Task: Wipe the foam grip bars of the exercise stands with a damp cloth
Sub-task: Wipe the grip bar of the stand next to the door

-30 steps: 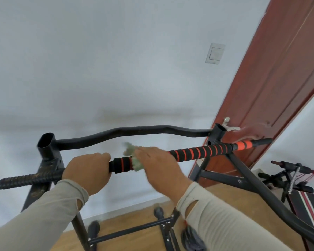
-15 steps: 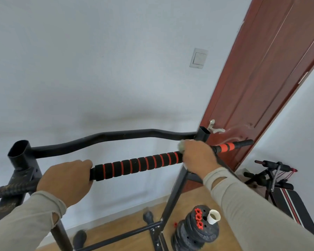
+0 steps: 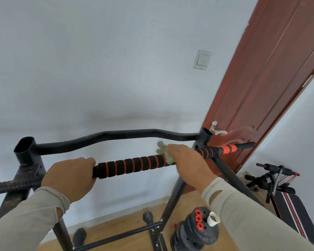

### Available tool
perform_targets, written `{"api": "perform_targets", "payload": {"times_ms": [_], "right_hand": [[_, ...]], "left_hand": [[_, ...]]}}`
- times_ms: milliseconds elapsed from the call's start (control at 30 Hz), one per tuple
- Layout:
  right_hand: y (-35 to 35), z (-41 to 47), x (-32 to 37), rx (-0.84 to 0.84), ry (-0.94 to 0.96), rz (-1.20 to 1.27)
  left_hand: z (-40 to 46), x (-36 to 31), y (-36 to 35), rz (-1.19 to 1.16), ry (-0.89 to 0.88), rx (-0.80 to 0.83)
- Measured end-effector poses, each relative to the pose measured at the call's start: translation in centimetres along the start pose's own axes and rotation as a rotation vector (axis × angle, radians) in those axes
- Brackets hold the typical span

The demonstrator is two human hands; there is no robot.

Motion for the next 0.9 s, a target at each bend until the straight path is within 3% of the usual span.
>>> {"api": "perform_targets", "payload": {"times_ms": [100,233,333,467,567,767,900], "right_hand": [[3.4,-2.0,-8.6,-0.017,-0.326,-0.217],[3.0,-1.3,-7.9,-0.095,-0.4,-0.244],[1.3,0.2,-2.3,-0.103,-0.345,-0.16],[-0.5,0.5,1.9,-0.112,-0.307,-0.07],[-1.5,0.7,5.9,-0.165,-0.258,0.045],[-6.3,-0.1,18.2,-0.271,0.146,0.207],[-6.0,-0.2,15.8,-0.235,0.324,0.116]], "left_hand": [[0.0,0.0,0.0,-0.016,-0.025,-0.011],[0.3,0.3,0.3,-0.048,-0.024,0.039],[-0.3,0.6,0.3,-0.075,-0.021,-0.003],[-2.3,0.7,-0.7,-0.038,-0.039,-0.212],[-2.7,0.5,-1.6,-0.057,-0.064,-0.213],[-1.6,0.8,-1.4,-0.033,-0.08,-0.181],[-0.8,1.0,-0.9,-0.052,-0.034,-0.116]]}}
Point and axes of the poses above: each hand's wrist, its own z-axis towards the middle knuckle, its own y-axis out of the back of the hand, x = y × z, the point moved 2 cm from there along z, towards the middle knuckle, and after that the axes turned 7 degrees about z, right-handed, at the moved point
